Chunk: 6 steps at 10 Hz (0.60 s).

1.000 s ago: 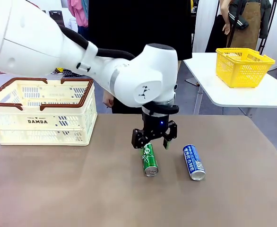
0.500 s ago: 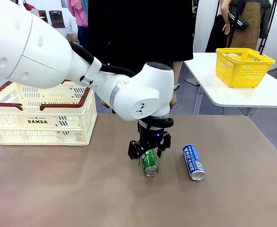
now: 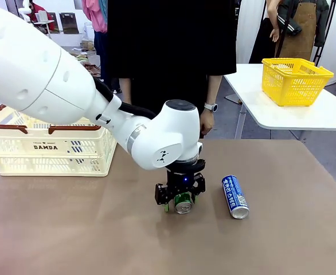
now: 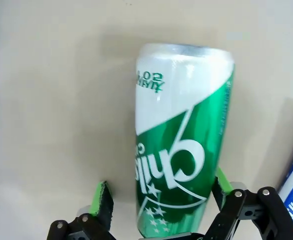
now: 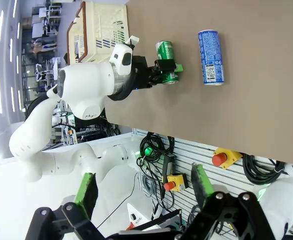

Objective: Place the drinks into the Shopping basket.
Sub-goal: Pick up one drink and place it into the Shopping basket.

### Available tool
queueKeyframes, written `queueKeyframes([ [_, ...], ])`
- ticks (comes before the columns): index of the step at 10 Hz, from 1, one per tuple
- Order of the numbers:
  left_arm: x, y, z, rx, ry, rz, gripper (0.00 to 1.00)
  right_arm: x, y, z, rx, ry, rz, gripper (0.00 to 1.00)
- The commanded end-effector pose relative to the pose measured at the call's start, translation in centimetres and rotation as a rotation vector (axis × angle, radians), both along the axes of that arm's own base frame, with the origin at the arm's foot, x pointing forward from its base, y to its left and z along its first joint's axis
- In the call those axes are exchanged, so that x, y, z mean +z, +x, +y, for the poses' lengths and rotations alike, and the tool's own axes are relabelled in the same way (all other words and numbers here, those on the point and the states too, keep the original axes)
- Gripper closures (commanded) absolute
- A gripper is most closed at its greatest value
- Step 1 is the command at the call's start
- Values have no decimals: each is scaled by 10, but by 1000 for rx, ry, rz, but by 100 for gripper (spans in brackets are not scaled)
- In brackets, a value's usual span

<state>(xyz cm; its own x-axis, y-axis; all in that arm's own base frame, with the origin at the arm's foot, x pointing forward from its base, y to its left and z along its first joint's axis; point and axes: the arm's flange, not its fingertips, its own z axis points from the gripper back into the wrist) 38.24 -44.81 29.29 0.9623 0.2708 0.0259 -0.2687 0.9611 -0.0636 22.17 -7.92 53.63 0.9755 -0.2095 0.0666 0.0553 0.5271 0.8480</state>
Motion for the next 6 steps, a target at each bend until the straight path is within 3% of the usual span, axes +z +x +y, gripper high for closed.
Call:
queueKeyframes([
  [1,-2,0,6,-43,27,-28,0,2,1,0,13,23,-27,0],
  [6,-2,4,9,-165,22,-102,2,2,1,0,13,23,-27,0],
])
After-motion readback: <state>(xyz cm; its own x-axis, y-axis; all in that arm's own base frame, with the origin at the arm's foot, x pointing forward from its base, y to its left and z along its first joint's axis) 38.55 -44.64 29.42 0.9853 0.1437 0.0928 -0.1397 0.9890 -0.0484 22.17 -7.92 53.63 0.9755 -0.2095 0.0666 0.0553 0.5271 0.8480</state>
